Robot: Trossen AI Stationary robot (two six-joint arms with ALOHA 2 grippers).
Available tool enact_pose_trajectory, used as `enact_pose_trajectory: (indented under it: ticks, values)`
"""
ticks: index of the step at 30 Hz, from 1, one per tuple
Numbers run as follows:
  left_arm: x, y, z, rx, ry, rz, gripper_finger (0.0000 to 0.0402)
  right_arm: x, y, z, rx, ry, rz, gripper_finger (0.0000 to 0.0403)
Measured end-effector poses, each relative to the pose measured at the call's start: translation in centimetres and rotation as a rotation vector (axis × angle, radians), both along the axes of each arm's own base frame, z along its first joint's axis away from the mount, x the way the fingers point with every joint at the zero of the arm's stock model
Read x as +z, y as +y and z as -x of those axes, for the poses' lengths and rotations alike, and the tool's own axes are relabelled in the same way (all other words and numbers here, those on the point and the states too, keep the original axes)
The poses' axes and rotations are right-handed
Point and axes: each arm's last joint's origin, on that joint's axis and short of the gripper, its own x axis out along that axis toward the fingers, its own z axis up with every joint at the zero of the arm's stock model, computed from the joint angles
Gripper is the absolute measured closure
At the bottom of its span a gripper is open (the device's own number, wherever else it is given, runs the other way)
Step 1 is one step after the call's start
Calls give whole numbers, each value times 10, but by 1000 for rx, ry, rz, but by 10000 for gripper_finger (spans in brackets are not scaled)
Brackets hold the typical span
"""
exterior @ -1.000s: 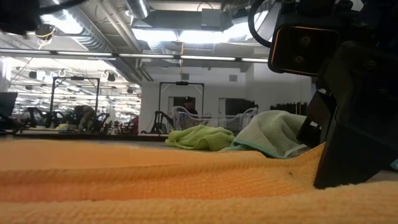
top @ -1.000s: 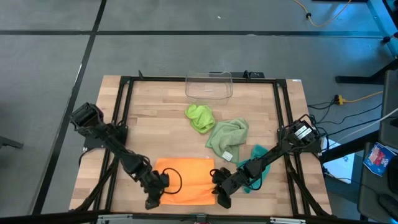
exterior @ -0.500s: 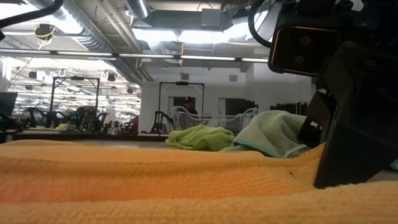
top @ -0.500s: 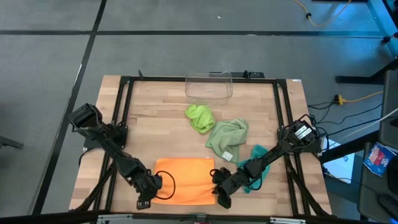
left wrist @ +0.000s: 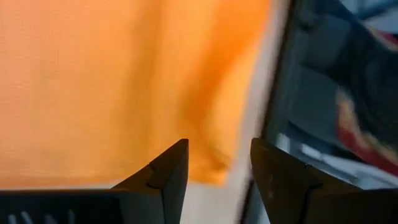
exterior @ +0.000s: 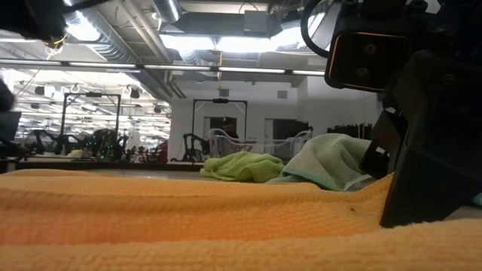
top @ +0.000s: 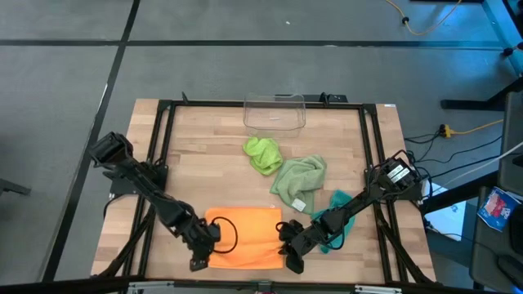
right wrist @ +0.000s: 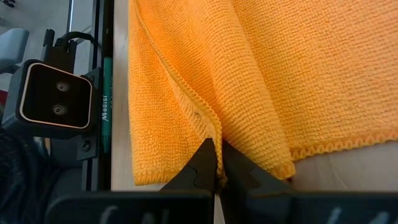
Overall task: Fold microfiber towels
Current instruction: Fold the orange microfiber towel
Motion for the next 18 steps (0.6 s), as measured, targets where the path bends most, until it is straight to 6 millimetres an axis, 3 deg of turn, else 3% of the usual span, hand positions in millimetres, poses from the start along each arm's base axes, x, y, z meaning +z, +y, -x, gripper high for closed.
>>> enact_pose_trajectory:
  ticks: [10,18]
  values:
    - [6,-2,-15,-33,-161,48,236,0,0,0,0,0,0,392]
    - [-17,-7,-20,-102,-123,24,236,0,0,0,0,0,0,392]
